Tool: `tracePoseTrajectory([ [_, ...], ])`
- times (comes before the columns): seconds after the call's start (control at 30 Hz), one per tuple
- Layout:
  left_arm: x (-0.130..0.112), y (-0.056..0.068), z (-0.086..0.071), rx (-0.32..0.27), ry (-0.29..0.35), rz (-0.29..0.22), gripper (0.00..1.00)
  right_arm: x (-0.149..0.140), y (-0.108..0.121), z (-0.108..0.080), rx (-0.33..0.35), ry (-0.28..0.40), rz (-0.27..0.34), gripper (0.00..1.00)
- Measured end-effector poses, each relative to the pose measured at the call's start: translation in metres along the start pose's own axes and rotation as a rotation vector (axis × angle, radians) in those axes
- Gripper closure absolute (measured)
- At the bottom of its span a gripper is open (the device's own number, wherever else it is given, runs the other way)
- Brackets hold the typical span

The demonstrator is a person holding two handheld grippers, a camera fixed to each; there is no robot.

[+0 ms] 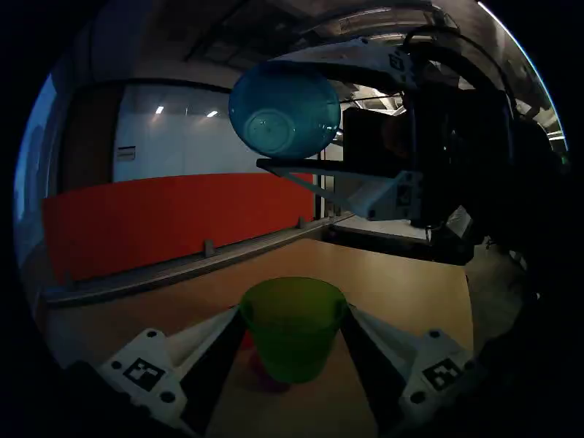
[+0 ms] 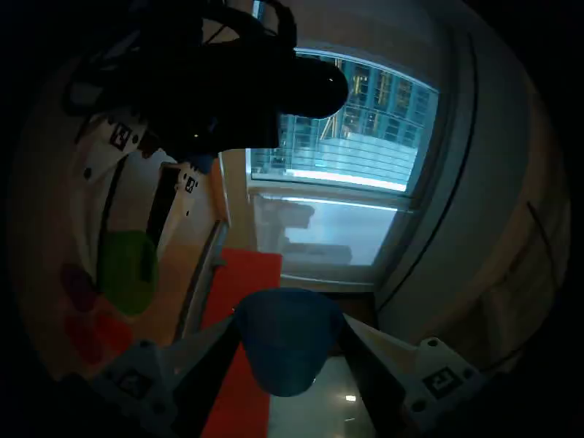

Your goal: Pour water

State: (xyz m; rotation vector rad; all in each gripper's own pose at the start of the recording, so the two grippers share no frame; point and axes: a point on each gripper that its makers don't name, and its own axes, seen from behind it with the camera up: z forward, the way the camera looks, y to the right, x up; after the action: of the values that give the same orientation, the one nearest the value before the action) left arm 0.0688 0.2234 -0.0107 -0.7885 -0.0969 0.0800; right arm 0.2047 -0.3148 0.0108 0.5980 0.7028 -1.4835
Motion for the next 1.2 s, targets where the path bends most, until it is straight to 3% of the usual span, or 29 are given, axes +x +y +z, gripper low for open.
tracePoseTrajectory([
  [0.1, 0.000, 0.000, 0.000, 0.002, 0.000, 0.001, 0.14, -0.004, 0.001, -0.001, 0.003, 0.001, 0.059, 0.09],
  [0.23, 0.001, -0.001, -0.001, 0.004, 0.002, 0.003, 0.14, -0.013, 0.004, -0.004, 0.002, -0.001, 0.185, 0.09],
  [0.53, 0.001, -0.002, -0.001, 0.014, -0.003, 0.018, 0.14, -0.024, 0.015, -0.014, -0.010, 0.001, 0.553, 0.09],
  [0.97, 0.003, -0.004, -0.003, 0.020, -0.001, 0.030, 0.14, -0.021, 0.020, -0.028, 0.007, 0.001, 1.143, 0.09],
  [1.2, 0.005, -0.007, -0.005, 0.027, 0.002, 0.037, 0.14, -0.024, 0.022, -0.031, 0.034, 0.004, 1.394, 0.09],
])
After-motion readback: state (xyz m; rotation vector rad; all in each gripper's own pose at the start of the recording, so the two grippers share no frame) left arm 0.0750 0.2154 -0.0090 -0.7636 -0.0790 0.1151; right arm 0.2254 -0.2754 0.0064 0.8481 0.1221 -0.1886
